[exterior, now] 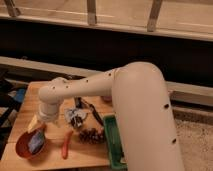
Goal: Wipe purple bowl with sponge
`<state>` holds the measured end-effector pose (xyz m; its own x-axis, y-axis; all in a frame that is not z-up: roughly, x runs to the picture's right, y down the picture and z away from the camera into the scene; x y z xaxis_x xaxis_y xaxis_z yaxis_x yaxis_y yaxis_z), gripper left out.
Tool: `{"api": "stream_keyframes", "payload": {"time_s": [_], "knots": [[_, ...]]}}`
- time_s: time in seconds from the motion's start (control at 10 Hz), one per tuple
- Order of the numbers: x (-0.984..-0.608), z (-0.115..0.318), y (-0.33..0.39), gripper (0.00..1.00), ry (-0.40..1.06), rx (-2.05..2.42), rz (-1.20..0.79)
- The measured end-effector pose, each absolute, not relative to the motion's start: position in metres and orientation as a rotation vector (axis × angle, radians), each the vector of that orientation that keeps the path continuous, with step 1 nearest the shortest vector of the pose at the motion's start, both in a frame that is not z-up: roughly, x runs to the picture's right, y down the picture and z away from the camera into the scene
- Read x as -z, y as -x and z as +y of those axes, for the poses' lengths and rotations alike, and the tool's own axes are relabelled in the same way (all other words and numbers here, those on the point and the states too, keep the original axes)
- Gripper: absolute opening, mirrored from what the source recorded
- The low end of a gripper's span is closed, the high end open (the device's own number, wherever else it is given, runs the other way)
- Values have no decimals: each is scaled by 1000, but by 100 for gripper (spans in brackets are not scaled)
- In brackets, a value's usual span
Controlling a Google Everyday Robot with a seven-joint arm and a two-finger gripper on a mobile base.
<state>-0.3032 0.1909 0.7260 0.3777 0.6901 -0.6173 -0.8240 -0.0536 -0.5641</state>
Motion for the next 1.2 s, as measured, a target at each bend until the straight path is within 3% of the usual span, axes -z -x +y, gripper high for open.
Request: {"api": "stream_keyframes", "payload": {"time_s": [0.5,0.6,1.2], "knots": [[-736,214,319,79,1100,-1233,182],[-738,216,319,75,1101,-1233,189],[-734,216,316,15,1058,-1248,203]]}}
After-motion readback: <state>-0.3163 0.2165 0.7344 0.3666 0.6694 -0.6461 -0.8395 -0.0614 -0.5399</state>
